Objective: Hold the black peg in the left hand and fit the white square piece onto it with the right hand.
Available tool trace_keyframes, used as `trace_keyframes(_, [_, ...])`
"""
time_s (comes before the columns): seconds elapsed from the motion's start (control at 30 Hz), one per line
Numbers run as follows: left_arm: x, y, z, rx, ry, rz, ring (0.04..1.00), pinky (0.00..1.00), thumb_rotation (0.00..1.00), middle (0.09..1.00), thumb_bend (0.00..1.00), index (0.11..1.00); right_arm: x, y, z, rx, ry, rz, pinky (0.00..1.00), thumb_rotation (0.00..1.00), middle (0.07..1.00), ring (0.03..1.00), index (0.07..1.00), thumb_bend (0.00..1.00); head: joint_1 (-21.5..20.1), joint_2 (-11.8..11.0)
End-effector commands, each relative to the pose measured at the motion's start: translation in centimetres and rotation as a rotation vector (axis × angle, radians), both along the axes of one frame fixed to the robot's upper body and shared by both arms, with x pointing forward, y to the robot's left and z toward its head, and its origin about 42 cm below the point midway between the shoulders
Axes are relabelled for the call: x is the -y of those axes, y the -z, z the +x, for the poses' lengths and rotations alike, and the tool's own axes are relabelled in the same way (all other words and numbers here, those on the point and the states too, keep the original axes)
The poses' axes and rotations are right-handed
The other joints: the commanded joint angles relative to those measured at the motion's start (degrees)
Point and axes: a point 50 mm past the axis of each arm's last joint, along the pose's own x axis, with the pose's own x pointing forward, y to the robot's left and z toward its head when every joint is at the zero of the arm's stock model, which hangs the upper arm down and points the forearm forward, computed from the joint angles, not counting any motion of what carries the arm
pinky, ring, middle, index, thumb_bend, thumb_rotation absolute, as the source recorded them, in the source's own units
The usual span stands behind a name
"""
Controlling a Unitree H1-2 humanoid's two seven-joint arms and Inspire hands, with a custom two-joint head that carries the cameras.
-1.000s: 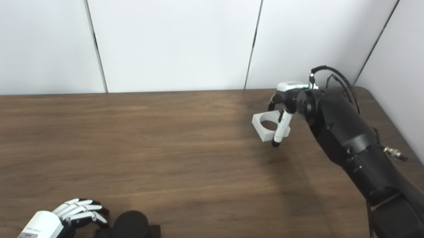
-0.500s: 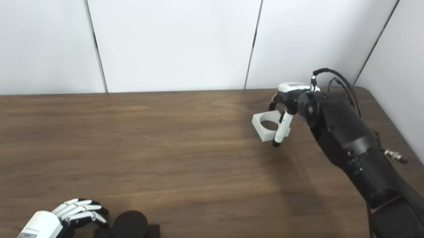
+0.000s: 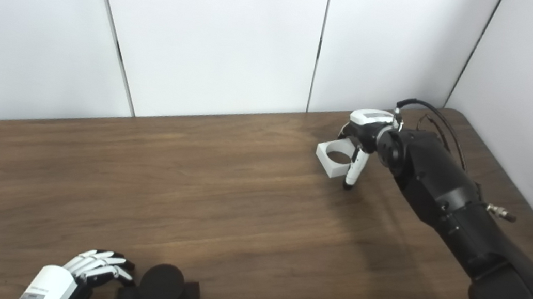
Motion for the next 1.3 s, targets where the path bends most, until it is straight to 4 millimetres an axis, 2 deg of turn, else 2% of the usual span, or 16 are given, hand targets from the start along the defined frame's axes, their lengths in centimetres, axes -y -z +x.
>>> trace_keyframes(0.0, [-1.9, 0.8, -0.6, -0.063, -0.039, 0.087, 0.795, 0.83, 0.05, 0.745, 0.51, 0.489, 0.0, -1.9, 0.6, 0.083, -0.026, 0.01, 0.92, 0.18, 0.897, 0.97, 0.762, 0.86, 0.0, 0.0])
trace_keyframes(0.17, [-1.9, 0.8, -0.6, -0.063, -0.04, 0.087, 0.794, 0.83, 0.05, 0.746, 0.51, 0.489, 0.2, -1.3, 0.5, 0.144, -0.072, 0.041, 0.84, 0.12, 0.848, 0.92, 0.645, 0.84, -0.1, 0.1])
trace_keyframes(0.2, [-1.9, 0.8, -0.6, -0.063, -0.04, 0.087, 0.794, 0.83, 0.05, 0.745, 0.51, 0.489, 0.2, -1.2, 0.4, 0.154, -0.081, 0.045, 0.82, 0.13, 0.839, 0.912, 0.57, 0.69, -0.1, 0.1])
trace_keyframes(0.23, [-1.9, 0.8, -0.6, -0.064, -0.041, 0.088, 0.795, 0.83, 0.05, 0.745, 0.51, 0.489, 0.3, -1.1, 0.4, 0.161, -0.088, 0.049, 0.8, 0.13, 0.825, 0.899, 0.523, 0.59, -0.1, 0.0])
trace_keyframes(0.3, [-1.9, 0.8, -0.6, -0.063, -0.041, 0.089, 0.795, 0.83, 0.05, 0.745, 0.51, 0.489, 0.3, -0.9, 0.3, 0.172, -0.1, 0.048, 0.78, 0.13, 0.808, 0.888, 0.498, 0.54, -0.1, 0.0])
trace_keyframes(0.57, [-1.8, 0.7, -0.6, -0.064, -0.041, 0.088, 0.796, 0.83, 0.05, 0.746, 0.51, 0.489, 0.1, 0.1, -0.1, 0.209, -0.141, 0.003, 0.76, 0.13, 0.741, 0.841, 0.484, 0.52, -0.1, 0.2])
trace_keyframes(0.93, [-1.6, 0.6, -0.5, -0.062, -0.04, 0.081, 0.794, 0.83, 0.05, 0.744, 0.51, 0.489, 0.0, 0.5, -0.4, 0.183, -0.136, 0.008, 0.78, 0.13, 0.756, 0.859, 0.484, 0.52, 0.4, 0.2])
trace_keyframes(1.03, [-1.5, 0.6, -0.5, -0.063, -0.04, 0.084, 0.795, 0.83, 0.05, 0.745, 0.51, 0.489, -0.4, -0.2, -0.8, 0.176, -0.157, -0.006, 0.79, 0.13, 0.761, 0.864, 0.484, 0.52, 0.8, 0.4])
trace_keyframes(1.27, [-0.8, 0.5, -0.4, -0.063, -0.039, 0.081, 0.791, 0.82, 0.05, 0.741, 0.51, 0.488, -2.9, -4.0, -3.4, 0.23, -0.302, -0.004, 0.83, 0.13, 0.748, 0.861, 0.484, 0.52, 2.7, 0.7])
